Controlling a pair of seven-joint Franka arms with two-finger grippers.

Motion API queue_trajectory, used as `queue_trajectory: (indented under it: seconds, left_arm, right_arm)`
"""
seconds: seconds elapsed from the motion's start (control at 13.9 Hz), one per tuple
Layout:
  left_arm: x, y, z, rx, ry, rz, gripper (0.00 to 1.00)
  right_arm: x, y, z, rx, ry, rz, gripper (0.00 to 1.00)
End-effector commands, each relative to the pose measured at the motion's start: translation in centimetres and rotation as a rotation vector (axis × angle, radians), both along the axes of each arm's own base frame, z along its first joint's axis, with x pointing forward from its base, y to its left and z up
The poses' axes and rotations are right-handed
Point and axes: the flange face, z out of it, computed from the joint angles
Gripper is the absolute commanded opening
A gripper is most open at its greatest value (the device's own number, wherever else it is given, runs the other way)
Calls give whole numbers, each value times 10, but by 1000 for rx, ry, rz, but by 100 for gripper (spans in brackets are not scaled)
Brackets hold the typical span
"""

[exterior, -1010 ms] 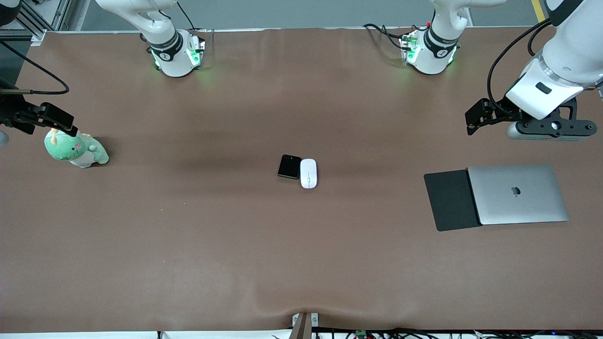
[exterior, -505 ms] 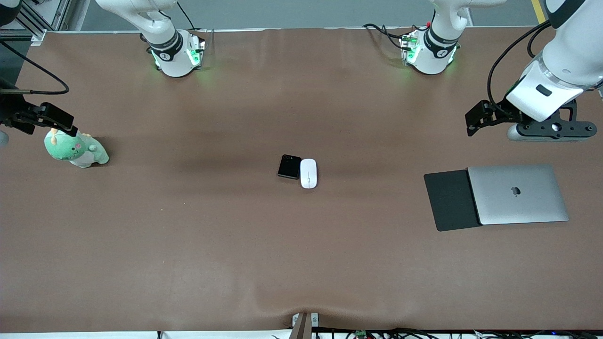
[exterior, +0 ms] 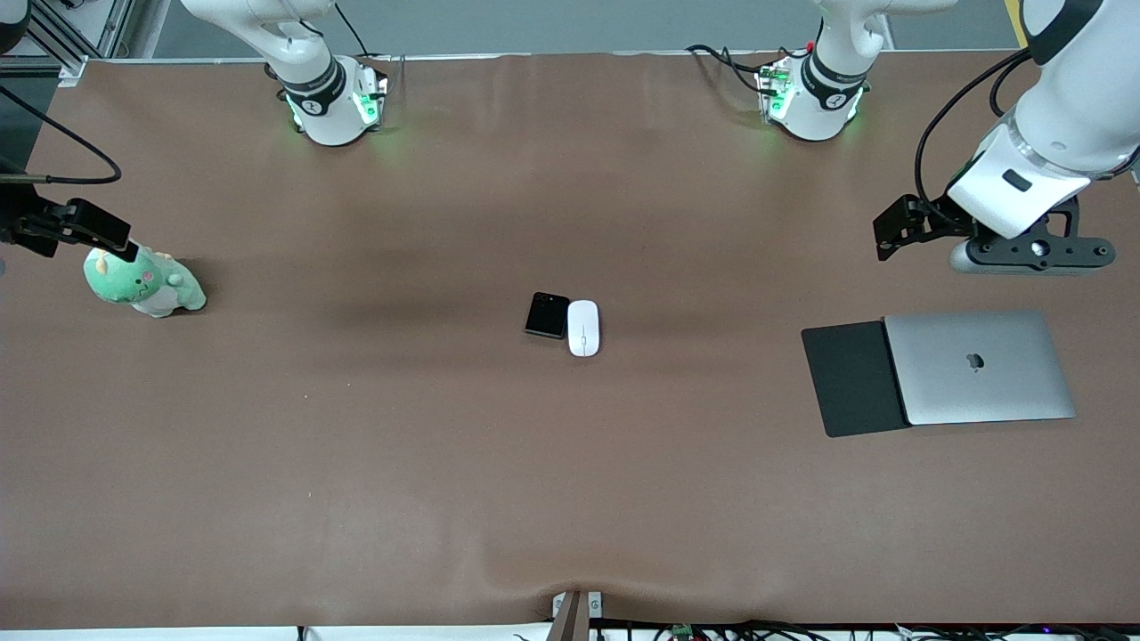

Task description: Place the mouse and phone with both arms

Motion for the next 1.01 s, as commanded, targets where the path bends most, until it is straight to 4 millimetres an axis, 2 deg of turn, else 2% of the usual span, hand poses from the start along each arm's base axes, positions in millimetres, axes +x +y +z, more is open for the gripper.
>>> queue_trajectory:
  seconds: [0.0, 0.14, 0.22, 0.43, 0.65, 0.79, 0.94]
  left_arm:
    - [3, -4, 1, -11, 5, 9, 100]
    - [6, -6, -2, -9, 6, 6, 100]
    - [9, -12, -10, -12, 10, 0, 100]
    - [17, -50, -39, -16, 25, -2, 100]
    - [19, -101, -67, -16, 18, 31, 100]
    - [19, -126, -86, -18, 24, 48, 100]
    - [18, -160, -112, -18, 23, 77, 100]
  right_arm:
    - [1, -4, 0, -10, -5, 11, 100]
    - [1, -4, 0, -10, -4, 11, 100]
    - [1, -4, -1, -10, -2, 11, 100]
    - [1, -4, -1, -10, -2, 11, 100]
    - [1, -4, -1, -10, -2, 11, 100]
    - [1, -4, -1, -10, -2, 11, 100]
    - [1, -4, -1, -10, -2, 11, 100]
